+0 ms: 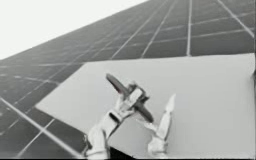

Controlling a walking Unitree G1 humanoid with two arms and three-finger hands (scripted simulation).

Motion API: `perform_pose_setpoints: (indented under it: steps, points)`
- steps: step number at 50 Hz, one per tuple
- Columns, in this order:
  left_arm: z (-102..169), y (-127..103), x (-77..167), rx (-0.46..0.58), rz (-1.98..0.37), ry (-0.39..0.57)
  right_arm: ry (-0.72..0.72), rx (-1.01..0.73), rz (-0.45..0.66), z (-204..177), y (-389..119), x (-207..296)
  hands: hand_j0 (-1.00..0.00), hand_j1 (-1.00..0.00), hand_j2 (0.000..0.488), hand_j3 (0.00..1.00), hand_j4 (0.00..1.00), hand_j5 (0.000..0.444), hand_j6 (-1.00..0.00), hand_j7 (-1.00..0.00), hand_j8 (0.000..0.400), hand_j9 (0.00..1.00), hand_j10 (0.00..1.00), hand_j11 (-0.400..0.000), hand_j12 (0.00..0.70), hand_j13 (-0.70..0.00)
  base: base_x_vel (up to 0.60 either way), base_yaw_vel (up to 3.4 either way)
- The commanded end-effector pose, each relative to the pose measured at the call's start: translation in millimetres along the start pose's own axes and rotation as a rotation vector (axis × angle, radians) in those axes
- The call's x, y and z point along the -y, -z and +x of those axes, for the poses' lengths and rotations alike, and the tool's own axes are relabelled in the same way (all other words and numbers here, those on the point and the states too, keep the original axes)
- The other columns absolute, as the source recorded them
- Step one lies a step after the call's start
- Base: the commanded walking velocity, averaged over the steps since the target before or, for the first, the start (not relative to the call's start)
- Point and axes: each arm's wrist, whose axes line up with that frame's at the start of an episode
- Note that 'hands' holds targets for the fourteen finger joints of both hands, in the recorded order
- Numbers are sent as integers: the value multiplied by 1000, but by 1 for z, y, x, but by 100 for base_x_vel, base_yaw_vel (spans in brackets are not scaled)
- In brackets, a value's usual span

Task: Pick up and drop off the object

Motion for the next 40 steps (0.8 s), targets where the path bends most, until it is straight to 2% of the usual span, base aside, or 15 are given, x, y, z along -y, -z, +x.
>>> perform_pose_setpoints:
  steps: [1, 2, 3, 4, 8, 11, 18, 20, 21, 22, 23, 26, 31, 36, 40]
  points:
    - [-9, 10, 27, -47, -17, 28, -8, 97, -27, 17, 6, -17, -1000, -1000, 0, 0, 647, 323, -1000, -1000, 400, 0, 647, -259, 700, -453, 0, 0]
    - [-10, 18, 26, -48, -32, 25, -47, 89, -20, 13, 4, -12, -1000, -1000, 0, 112, 1000, 444, -1000, -1000, 400, 112, 1000, -400, 700, -700, 0, 0]
    - [-6, 24, 27, -53, -19, 27, -107, 107, -42, 18, 5, -6, -1000, -1000, 0, 931, 1000, 34, -1000, -1000, 400, 931, 1000, -400, 700, -700, 0, 0]
    - [-8, 24, 26, -59, -29, 18, -164, 78, -17, 21, 13, 1, -1000, -1000, 0, 989, 1000, 5, -1000, -1000, 400, 989, 1000, -400, 700, -700, 0, 0]
    - [-17, 22, 26, -56, -25, 11, -312, -40, 43, 22, 13, 19, -1000, -1000, 0, 1000, 1000, 0, -1000, -1000, 400, 1000, 1000, -400, 700, -700, 0, 0]
    - [-11, 24, 10, -60, 20, -35, -119, -366, 335, 17, 28, 4, -1000, -1000, 0, 1000, 1000, 0, -1000, -1000, 400, 1000, 1000, -400, 700, -700, 0, 0]
    - [-13, 36, -6, -175, 82, -133, 248, -403, 461, 33, 16, 48, -1000, -1000, 0, 1000, 1000, 0, -1000, -1000, 400, 1000, 1000, -400, 700, -700, 0, 0]
    - [1, 49, -34, -236, 108, -184, 271, -409, 448, 37, 15, 60, -989, -1000, 5, 1000, 1000, 0, -989, -1000, 400, 1000, 1000, -400, 700, -700, 0, 0]
    - [3, 51, -34, -252, 108, -204, 284, -425, 422, 33, 18, 76, -688, -1000, 156, 1000, 1000, 0, -688, -1000, 400, 1000, 1000, -400, 700, -700, 0, 0]
    - [14, 49, -36, -284, 147, -235, 299, -425, 398, 41, 19, 82, -23, -1000, 488, 1000, 1000, 0, -23, -1000, 400, 1000, 1000, -400, 700, -700, 0, 0]
    - [15, 56, -40, -321, 146, -243, 350, -391, 384, 28, 23, 88, 0, 0, 0, 1000, 1000, 0, 0, 0, 0, 1000, 1000, -400, 0, -700, 0, 0]
    - [12, 58, -38, -330, 158, -251, 447, -278, 347, 27, 41, 81, 0, 0, 0, 1000, 1000, 0, 0, 0, 0, 1000, 1000, -400, 0, -700, 0, 0]
    - [0, 62, -46, -330, 124, -284, 141, 14, 252, 41, 69, 100, 0, 0, 0, 1000, 1000, 0, 0, 0, 0, 1000, 1000, -400, 0, -700, 0, 0]
    - [-10, 66, -53, -362, 118, -279, -126, 240, 314, 75, 87, 122, 0, 0, 0, 1000, 1000, 0, 0, 0, 0, 1000, 1000, -400, 0, -700, 0, 0]
    - [-9, 73, -51, -389, 90, -259, -1, 318, 242, 60, 72, 121, 0, 0, 0, 1000, 1000, 0, 0, 0, 0, 1000, 1000, -400, 0, -700, 0, 0]
